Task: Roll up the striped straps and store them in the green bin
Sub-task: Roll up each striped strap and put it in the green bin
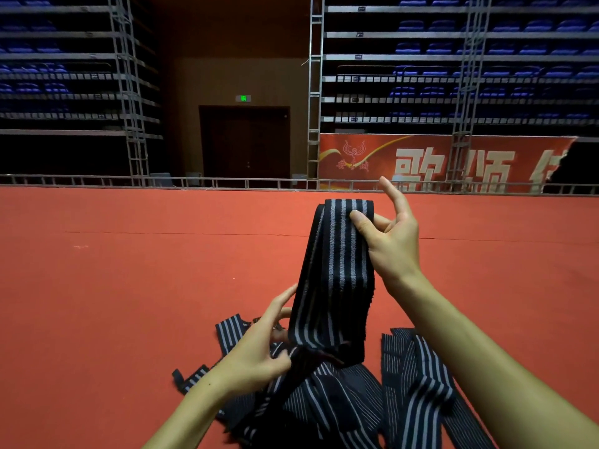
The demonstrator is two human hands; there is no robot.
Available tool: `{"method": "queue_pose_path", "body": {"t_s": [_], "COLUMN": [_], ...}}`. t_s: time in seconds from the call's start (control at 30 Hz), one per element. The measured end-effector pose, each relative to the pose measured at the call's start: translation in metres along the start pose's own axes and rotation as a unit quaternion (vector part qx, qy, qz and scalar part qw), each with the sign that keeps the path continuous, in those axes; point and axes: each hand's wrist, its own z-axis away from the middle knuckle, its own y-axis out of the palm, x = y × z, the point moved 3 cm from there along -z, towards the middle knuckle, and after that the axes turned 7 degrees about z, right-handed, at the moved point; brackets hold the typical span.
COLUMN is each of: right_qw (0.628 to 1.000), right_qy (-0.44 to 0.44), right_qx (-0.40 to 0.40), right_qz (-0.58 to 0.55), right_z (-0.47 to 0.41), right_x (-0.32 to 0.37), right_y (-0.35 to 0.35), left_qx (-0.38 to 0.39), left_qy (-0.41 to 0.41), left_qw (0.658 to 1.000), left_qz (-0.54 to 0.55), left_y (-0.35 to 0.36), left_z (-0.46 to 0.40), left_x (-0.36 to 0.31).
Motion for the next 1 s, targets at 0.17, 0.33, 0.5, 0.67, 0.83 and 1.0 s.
{"method": "queue_pose_path", "body": {"t_s": [0.17, 0.33, 0.5, 0.67, 0.83, 1.0], "right_qw": [1.000, 0.999, 1.000, 0.998, 0.995, 0.995], "right_qy": [-0.003, -0.001, -0.004, -0.010, -0.012, -0.017], "right_qx": [-0.004, -0.017, -0.013, -0.052, -0.076, -0.075], "right_qz": [0.019, 0.029, 0.025, 0.039, 0.056, 0.057], "right_z": [-0.002, -0.004, -0.004, -0.014, -0.026, -0.027], "right_x": [-0.001, -0.005, -0.003, -0.001, -0.004, -0.001], "right_y": [-0.006, -0.010, -0.011, -0.024, -0.037, -0.039], "left_qx": [-0.074, -0.047, -0.097, -0.110, -0.100, -0.071], "left_qy": [0.010, 0.006, 0.019, 0.012, -0.009, -0.035], "left_qw": [0.997, 0.999, 0.995, 0.994, 0.995, 0.993], "left_qz": [-0.007, 0.014, 0.023, 0.019, 0.010, -0.083], "left_y": [0.000, 0.003, 0.010, 0.005, -0.011, -0.032], "left_z": [-0.007, -0.004, -0.006, -0.001, 0.016, 0.022], "left_x": [0.012, 0.015, 0.020, 0.028, 0.038, 0.037]}}
